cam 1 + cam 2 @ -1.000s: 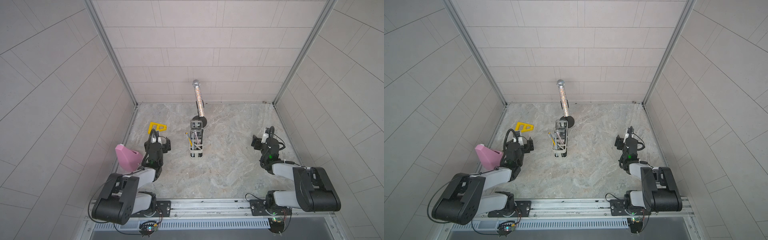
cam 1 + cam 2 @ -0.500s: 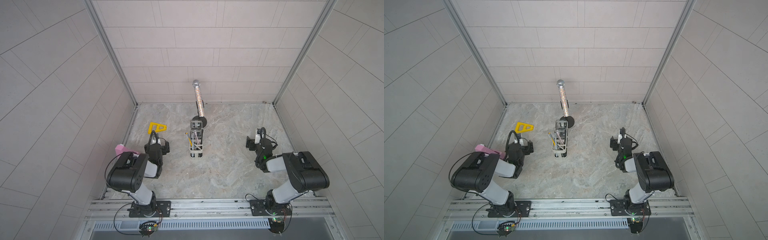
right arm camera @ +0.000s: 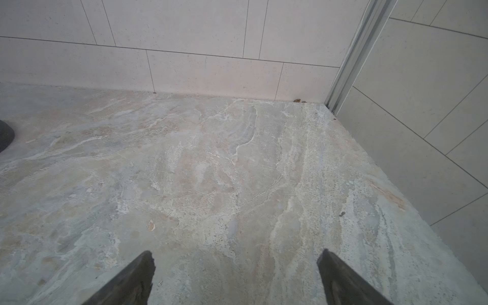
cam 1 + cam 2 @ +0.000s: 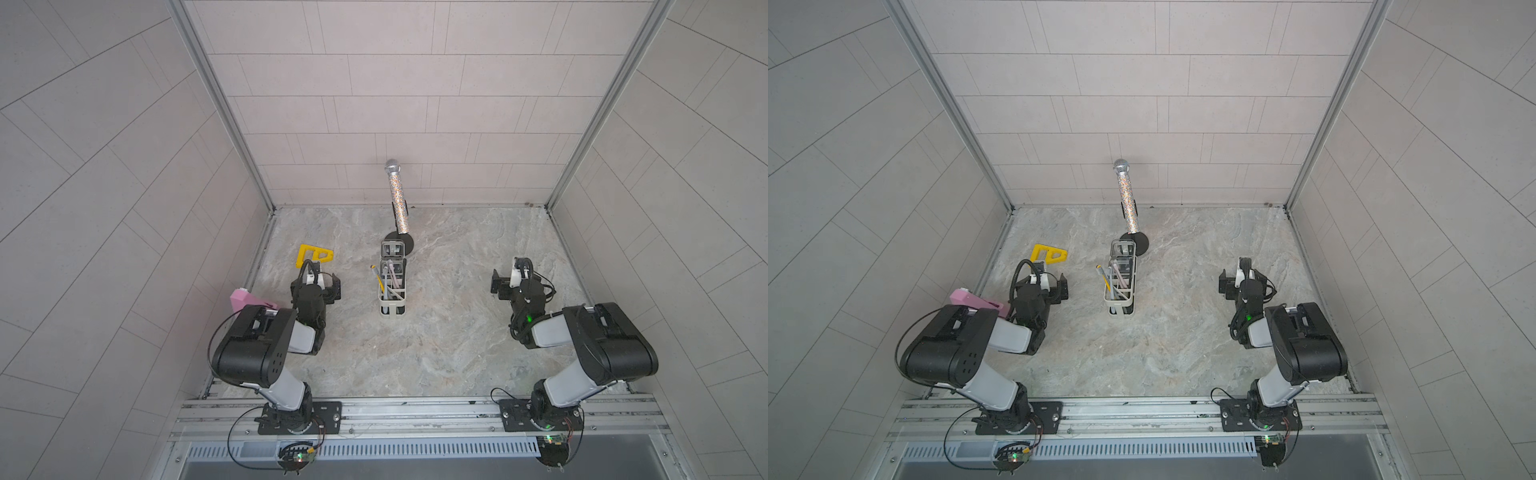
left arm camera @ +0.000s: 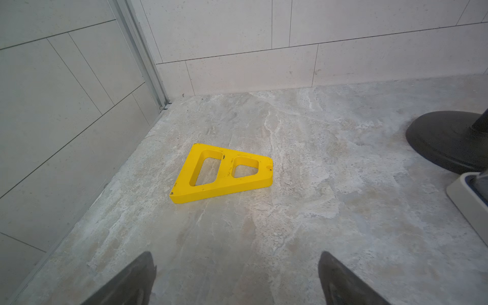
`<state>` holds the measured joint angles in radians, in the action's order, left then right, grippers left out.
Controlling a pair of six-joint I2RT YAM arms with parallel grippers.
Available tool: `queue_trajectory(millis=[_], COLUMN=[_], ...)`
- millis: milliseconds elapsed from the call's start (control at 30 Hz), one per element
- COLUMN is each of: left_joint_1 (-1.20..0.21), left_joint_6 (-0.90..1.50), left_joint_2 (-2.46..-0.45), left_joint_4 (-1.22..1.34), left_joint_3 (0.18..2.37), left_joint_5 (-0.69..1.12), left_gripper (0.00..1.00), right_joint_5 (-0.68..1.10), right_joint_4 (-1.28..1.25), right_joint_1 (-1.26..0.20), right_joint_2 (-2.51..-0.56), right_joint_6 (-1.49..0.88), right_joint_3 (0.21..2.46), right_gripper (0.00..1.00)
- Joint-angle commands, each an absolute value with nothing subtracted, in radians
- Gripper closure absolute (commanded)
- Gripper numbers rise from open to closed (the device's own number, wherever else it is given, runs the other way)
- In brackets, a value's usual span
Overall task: Place the toothbrush into the toothbrush holder
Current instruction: Reset both arms
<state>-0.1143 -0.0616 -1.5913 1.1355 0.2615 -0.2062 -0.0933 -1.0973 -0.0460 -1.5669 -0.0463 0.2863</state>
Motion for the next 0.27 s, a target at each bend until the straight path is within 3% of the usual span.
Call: queue_trajectory(millis=[0,233], left_joint_1=[-0.117,-0.079], left_joint_6=[-0.089,-0.056], left_joint_2=[-1.605,-1.585], left_joint_4=[1.106,1.005], left_joint_3=[0.300,0.353], left_joint_5=[-0.206,-0.150], left_gripper=[0.00,0.00], right_joint_5=[-0.116,-0.117], right_joint_4=[-1.138,-1.150], right_joint_1=[-0.053,-0.057], right_joint_2=[-1.576,-1.577], right_joint_6=[-0.019,-0.016], right_joint_3=[0.273,0.268], right_gripper=[0.01,0.01])
